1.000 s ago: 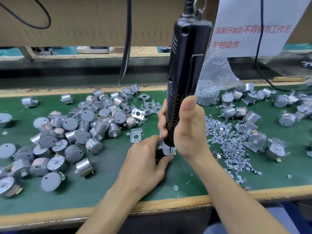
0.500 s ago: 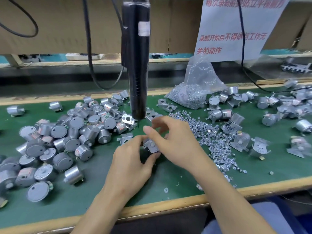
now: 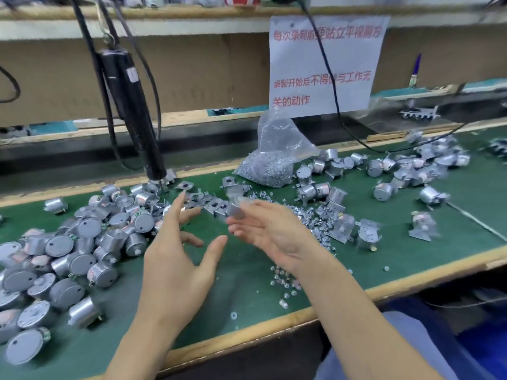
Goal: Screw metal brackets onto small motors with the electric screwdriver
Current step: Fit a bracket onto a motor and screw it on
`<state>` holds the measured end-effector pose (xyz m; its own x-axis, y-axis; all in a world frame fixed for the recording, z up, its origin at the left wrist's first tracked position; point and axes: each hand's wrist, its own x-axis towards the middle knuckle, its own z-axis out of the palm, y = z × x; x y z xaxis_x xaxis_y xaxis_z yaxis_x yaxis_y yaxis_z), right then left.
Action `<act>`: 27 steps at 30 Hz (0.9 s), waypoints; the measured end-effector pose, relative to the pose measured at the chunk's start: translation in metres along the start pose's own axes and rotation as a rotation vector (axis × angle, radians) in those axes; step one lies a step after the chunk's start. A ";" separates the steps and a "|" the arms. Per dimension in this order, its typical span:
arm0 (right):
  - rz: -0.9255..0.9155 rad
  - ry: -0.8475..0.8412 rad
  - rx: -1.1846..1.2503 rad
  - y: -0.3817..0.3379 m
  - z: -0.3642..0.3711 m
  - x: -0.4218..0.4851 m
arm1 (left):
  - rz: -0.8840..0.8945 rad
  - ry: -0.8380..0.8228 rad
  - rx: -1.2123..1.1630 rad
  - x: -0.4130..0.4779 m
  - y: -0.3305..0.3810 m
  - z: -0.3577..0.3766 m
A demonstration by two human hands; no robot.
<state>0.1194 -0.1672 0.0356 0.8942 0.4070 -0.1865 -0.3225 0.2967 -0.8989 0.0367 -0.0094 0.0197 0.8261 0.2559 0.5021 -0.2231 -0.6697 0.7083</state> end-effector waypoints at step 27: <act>-0.507 0.037 -0.580 0.026 0.066 0.027 | -0.206 -0.051 0.506 -0.015 -0.015 -0.047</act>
<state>0.1146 -0.0916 0.0329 0.9025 0.3098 0.2993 0.3343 -0.0657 -0.9402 0.0031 0.0298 0.0251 0.8533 0.3917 0.3442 0.2127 -0.8641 0.4562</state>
